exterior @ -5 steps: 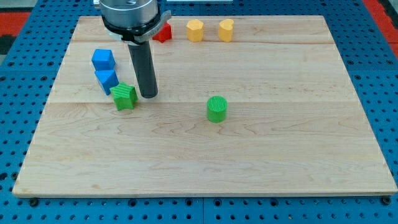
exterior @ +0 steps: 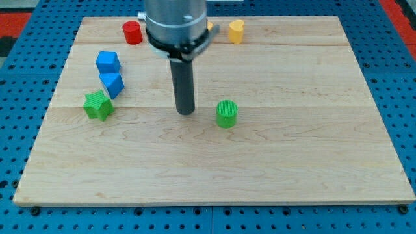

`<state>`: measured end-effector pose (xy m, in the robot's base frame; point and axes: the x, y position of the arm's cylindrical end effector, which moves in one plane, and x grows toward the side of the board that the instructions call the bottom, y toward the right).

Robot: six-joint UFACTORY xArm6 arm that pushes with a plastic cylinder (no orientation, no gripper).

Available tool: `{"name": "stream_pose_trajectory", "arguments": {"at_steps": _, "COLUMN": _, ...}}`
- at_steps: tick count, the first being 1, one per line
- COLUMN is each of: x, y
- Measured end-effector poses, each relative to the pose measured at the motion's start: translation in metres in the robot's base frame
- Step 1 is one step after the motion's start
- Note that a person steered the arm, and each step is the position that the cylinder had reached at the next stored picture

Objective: Push the green circle towards the bottom of the green star

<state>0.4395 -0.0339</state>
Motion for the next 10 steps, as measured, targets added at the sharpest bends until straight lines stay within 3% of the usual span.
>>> {"name": "stream_pose_trajectory", "arguments": {"at_steps": 1, "x": 0.002, "y": 0.111}}
{"name": "stream_pose_trajectory", "arguments": {"at_steps": 2, "x": 0.061, "y": 0.126}}
{"name": "stream_pose_trajectory", "arguments": {"at_steps": 3, "x": 0.079, "y": 0.065}}
{"name": "stream_pose_trajectory", "arguments": {"at_steps": 4, "x": 0.075, "y": 0.119}}
{"name": "stream_pose_trajectory", "arguments": {"at_steps": 5, "x": 0.018, "y": 0.125}}
{"name": "stream_pose_trajectory", "arguments": {"at_steps": 6, "x": 0.036, "y": 0.02}}
{"name": "stream_pose_trajectory", "arguments": {"at_steps": 7, "x": 0.066, "y": -0.039}}
{"name": "stream_pose_trajectory", "arguments": {"at_steps": 8, "x": 0.081, "y": -0.001}}
{"name": "stream_pose_trajectory", "arguments": {"at_steps": 9, "x": 0.128, "y": -0.04}}
{"name": "stream_pose_trajectory", "arguments": {"at_steps": 10, "x": 0.106, "y": -0.075}}
